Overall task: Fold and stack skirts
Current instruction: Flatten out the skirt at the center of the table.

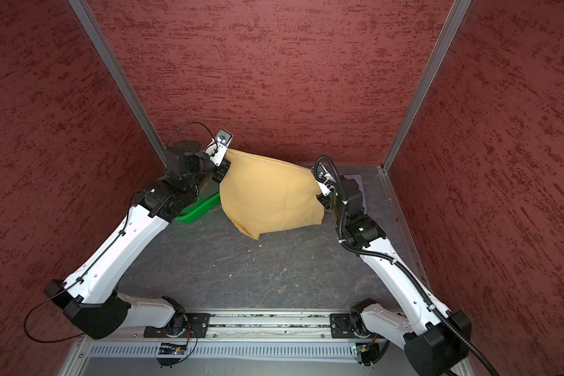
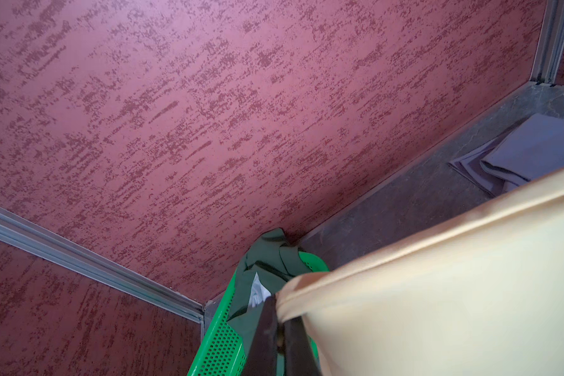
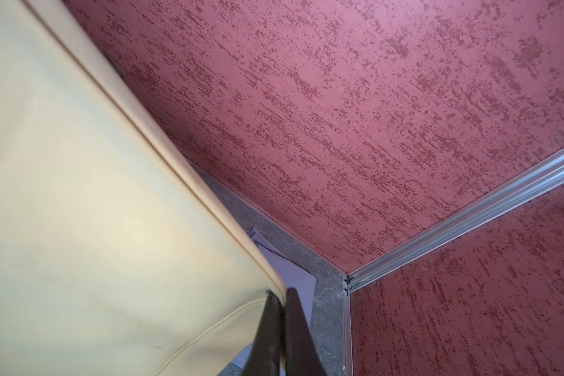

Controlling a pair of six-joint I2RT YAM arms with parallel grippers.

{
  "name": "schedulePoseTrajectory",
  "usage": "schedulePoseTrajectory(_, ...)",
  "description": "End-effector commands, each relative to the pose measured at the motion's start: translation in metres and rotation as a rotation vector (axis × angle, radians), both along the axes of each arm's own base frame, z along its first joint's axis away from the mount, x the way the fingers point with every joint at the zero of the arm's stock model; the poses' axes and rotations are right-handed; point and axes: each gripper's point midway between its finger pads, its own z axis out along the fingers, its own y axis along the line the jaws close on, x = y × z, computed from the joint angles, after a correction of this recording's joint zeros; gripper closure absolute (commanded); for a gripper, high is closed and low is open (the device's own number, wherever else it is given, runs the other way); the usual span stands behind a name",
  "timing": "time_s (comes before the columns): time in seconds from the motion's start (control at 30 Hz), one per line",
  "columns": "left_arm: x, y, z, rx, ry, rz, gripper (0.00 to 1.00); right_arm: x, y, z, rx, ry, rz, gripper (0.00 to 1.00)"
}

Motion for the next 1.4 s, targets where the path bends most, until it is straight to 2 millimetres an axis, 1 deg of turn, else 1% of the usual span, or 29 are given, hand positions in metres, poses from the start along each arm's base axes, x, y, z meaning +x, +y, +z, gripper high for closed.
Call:
schedulePoseTrajectory(0.0,0.017,0.006,0.020,-0.009,-0.066,0.031,1.00,0.004,-0.012,0.025,-0.023,-0.072,-0.058,1.00)
schedulePoseTrajectory(0.1,0.031,0.002,0.023,-0.022,-0.083,0.028,1.00,0.011,-0.022,0.043,-0.022,-0.131,-0.124,1.00)
schedulePoseTrajectory(0.17,0.038,0.002,0.025,-0.038,-0.105,0.039,1.00,0.012,-0.029,0.061,-0.019,-0.185,-0.160,1.00)
schedulePoseTrajectory(0.27,0.043,-0.001,0.023,-0.050,-0.102,0.014,1.00,0.009,-0.030,0.085,-0.014,-0.245,-0.155,1.00)
schedulePoseTrajectory(0.37,0.044,-0.002,0.023,-0.057,-0.100,0.000,1.00,0.005,-0.029,0.104,-0.009,-0.279,-0.142,1.00)
schedulePoseTrajectory(0.5,0.038,0.001,0.024,-0.055,-0.100,-0.002,1.00,-0.002,-0.028,0.113,-0.001,-0.282,-0.115,1.00)
schedulePoseTrajectory(0.63,0.021,0.012,0.022,-0.069,-0.108,-0.010,1.00,-0.021,-0.023,0.116,0.031,-0.289,-0.045,1.00)
schedulePoseTrajectory(0.7,0.016,0.023,0.015,-0.082,-0.099,0.007,1.00,-0.030,-0.022,0.121,0.048,-0.299,-0.019,1.00)
schedulePoseTrajectory(0.8,0.013,0.041,0.000,-0.104,-0.066,0.043,1.00,-0.040,-0.020,0.130,0.065,-0.317,0.016,1.00)
schedulePoseTrajectory(0.9,0.013,0.052,-0.011,-0.122,-0.040,0.064,1.00,-0.043,-0.022,0.137,0.069,-0.326,0.007,1.00)
schedulePoseTrajectory(1.0,0.016,0.060,-0.014,-0.131,-0.050,0.098,1.00,-0.040,-0.024,0.139,0.061,-0.317,-0.011,1.00)
schedulePoseTrajectory(1.1,0.024,0.066,-0.022,-0.155,-0.027,0.109,1.00,-0.030,-0.022,0.134,0.048,-0.298,-0.019,1.00)
schedulePoseTrajectory(1.23,0.044,0.061,-0.045,-0.155,0.033,0.102,1.00,-0.006,-0.019,0.114,0.010,-0.256,-0.048,1.00)
schedulePoseTrajectory(1.33,0.063,0.056,-0.056,-0.149,0.067,0.096,1.00,0.013,-0.018,0.101,-0.007,-0.224,-0.071,1.00)
schedulePoseTrajectory(1.37,0.068,0.054,-0.057,-0.149,0.074,0.091,1.00,0.018,-0.019,0.100,-0.005,-0.224,-0.074,1.00)
